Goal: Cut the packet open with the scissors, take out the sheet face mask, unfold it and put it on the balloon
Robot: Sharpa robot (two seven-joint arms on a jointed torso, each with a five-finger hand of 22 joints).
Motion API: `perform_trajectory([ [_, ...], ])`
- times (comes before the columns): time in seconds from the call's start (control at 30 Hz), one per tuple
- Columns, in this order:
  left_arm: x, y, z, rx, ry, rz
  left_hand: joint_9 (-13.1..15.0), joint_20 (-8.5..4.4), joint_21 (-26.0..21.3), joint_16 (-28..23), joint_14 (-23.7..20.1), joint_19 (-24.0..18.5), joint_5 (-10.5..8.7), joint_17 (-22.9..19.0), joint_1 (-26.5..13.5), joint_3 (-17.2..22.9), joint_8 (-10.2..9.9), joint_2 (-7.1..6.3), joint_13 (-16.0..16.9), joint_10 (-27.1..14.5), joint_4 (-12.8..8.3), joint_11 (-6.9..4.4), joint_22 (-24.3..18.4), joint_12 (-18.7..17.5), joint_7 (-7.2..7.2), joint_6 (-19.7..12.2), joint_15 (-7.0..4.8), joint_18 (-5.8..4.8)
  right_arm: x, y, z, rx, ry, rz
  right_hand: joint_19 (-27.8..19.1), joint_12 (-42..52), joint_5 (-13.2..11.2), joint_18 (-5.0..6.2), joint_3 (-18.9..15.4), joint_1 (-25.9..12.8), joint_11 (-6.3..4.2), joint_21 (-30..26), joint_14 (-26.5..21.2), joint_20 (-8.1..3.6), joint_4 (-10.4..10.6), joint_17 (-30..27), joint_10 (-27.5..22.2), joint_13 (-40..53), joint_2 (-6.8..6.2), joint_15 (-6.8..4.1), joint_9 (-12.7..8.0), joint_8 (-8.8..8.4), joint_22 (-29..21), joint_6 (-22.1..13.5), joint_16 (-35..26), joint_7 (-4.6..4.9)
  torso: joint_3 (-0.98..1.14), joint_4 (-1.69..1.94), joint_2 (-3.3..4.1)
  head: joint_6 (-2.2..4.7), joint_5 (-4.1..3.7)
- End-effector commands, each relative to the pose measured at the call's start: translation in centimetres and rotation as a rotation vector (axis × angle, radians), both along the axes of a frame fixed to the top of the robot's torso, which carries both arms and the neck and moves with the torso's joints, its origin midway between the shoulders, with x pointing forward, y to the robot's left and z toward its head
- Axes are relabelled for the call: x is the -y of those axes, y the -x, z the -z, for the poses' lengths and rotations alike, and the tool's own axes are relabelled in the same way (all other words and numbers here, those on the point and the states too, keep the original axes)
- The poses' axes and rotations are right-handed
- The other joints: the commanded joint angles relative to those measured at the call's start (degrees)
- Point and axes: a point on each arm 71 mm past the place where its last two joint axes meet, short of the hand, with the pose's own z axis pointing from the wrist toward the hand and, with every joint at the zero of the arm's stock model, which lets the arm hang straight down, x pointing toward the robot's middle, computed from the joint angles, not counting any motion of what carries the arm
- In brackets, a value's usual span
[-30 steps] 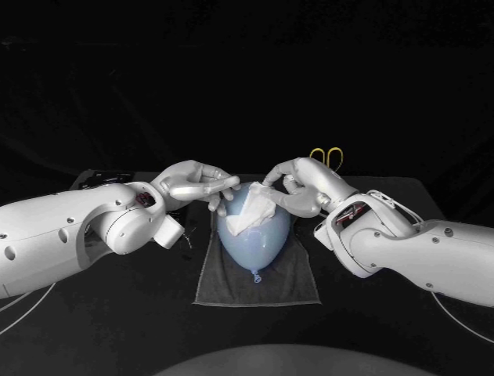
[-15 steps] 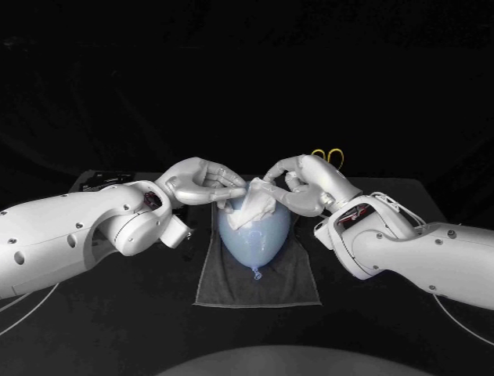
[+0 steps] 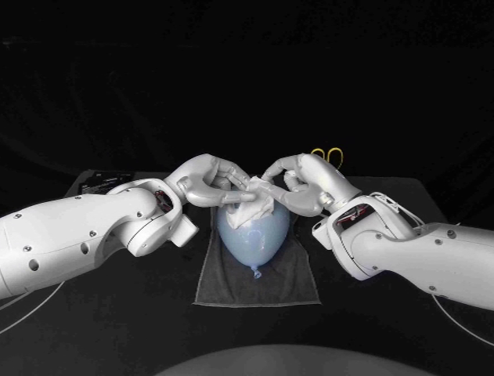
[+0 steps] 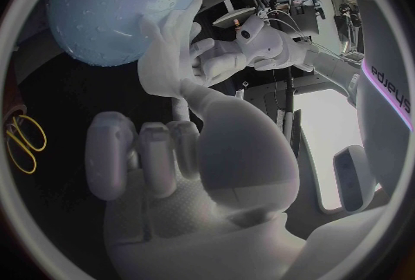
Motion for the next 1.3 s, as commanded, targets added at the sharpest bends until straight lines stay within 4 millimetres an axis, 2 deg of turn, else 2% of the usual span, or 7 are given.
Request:
perform_trajectory([
  [0.03,0.25,-0.03,-0.20,0.056,-0.044,-0.016,-0.38,-0.25,2.07,2.37,3.55,0.51,-0.27,3.87,0.20,-0.98,0.50,0.85,-0.52,1.26,0.25,-0.30,1.34,0.14,-0.09,1.07,-0.29,0.59,-0.07,0.16,-0.26,0.027,-0.020,-0.006,2.44,0.23,0.28,-0.36,0.39,0.19,-0.34,0.25,7.07,-0.41,0.06,15.05,3.67,11.80,0.00,-1.56,0.29,0.35,12.15,0.40,0.20,-0.15,0.00,0.04,-0.05,-0.03,-0.05],
  [0.33,0.55,-0.06,-0.02,0.046,-0.084,-0.038,-2.33,-1.96,9.41,6.42,13.45,3.17,-0.40,14.94,3.88,-1.07,0.02,3.87,-2.81,8.45,2.27,-2.29,7.50,-2.48,-2.04,6.92,-2.24,0.24,-0.04,0.23,-0.30,0.031,-0.028,-0.008,2.44,0.23,0.28,-0.36,0.39,0.19,-0.34,0.25,7.07,-0.41,0.06,15.05,3.67,11.80,0.00,-1.56,0.29,0.35,12.15,0.40,0.20,-0.15,-0.01,0.03,-0.02,-0.09,-0.19],
  [0.5,0.49,-0.14,0.03,0.034,-0.077,-0.054,-2.74,-3.23,13.28,6.86,15.82,5.39,-0.24,17.35,8.10,3.84,-0.04,7.39,-3.74,12.24,2.25,-3.77,12.17,-4.54,-3.37,10.87,-3.64,-0.45,0.01,0.17,-0.21,0.023,-0.021,-0.008,2.46,0.21,0.28,-0.37,0.53,0.17,-0.35,0.28,7.07,-0.43,-0.03,15.05,3.66,11.78,-0.05,-1.58,0.32,0.43,12.16,0.36,0.20,-0.15,0.00,0.04,-0.05,-0.16,-0.20],
  [0.6,0.48,-0.14,0.06,0.025,-0.071,-0.052,-2.84,-3.71,14.30,6.68,16.17,5.29,-0.18,17.25,9.69,8.15,-0.48,8.00,-4.13,13.54,0.88,-3.75,13.09,-5.80,-2.93,11.06,-3.88,-0.58,0.05,0.12,-0.14,0.017,-0.016,-0.007,2.41,0.16,0.28,-0.34,0.56,0.15,-0.35,0.13,7.07,-0.44,-0.05,15.05,3.63,11.74,-0.09,-1.58,0.33,0.46,12.12,0.33,0.20,-0.15,-0.02,0.04,-0.07,-0.17,-0.17],
  [0.93,0.91,0.15,0.15,-0.021,-0.031,0.006,-3.01,-2.20,13.59,5.98,14.35,0.50,-0.36,14.51,2.07,28.99,-3.54,7.26,-5.29,13.13,-0.70,-1.91,10.61,-10.52,-1.27,7.80,-2.16,0.17,0.19,-0.15,0.12,-0.006,-0.009,0.002,1.68,-2.47,0.27,0.07,0.83,-0.81,-0.14,-1.95,7.07,-0.42,-0.04,15.05,1.67,9.12,-0.82,-1.44,0.36,0.56,11.55,-0.93,0.20,0.10,-0.04,0.04,-0.03,-0.30,-0.06],
  [0.97,0.94,0.17,0.15,-0.024,-0.028,0.008,-2.57,-2.14,14.19,6.09,14.21,0.65,-0.39,14.00,-0.33,31.49,-3.18,6.17,-4.95,13.66,-1.84,-2.02,11.28,-10.23,-1.56,8.23,-2.30,0.14,0.19,-0.18,0.14,-0.009,-0.008,0.002,1.63,-2.66,0.27,0.10,0.86,-0.86,-0.12,-2.09,7.07,-0.41,-0.06,15.05,1.52,8.94,-0.88,-1.43,0.36,0.57,11.51,-1.03,0.20,0.12,-0.03,0.03,-0.04,-0.31,-0.06],
  [1.3,0.89,0.01,0.06,-0.027,-0.002,-0.028,-0.15,-3.43,17.53,6.94,16.57,4.69,-0.47,17.20,-7.22,30.16,0.73,2.37,-3.11,19.95,-3.51,-4.46,16.42,-7.09,-4.02,12.14,-4.02,-0.83,-0.04,-0.19,0.32,-0.031,0.002,-0.015,1.23,-3.37,0.26,0.29,0.58,-1.92,0.03,-3.13,7.07,-0.30,0.25,15.05,1.00,8.33,-1.51,-1.29,0.44,0.86,11.22,-1.56,0.20,0.25,0.01,0.01,-0.04,-0.47,0.04],
])
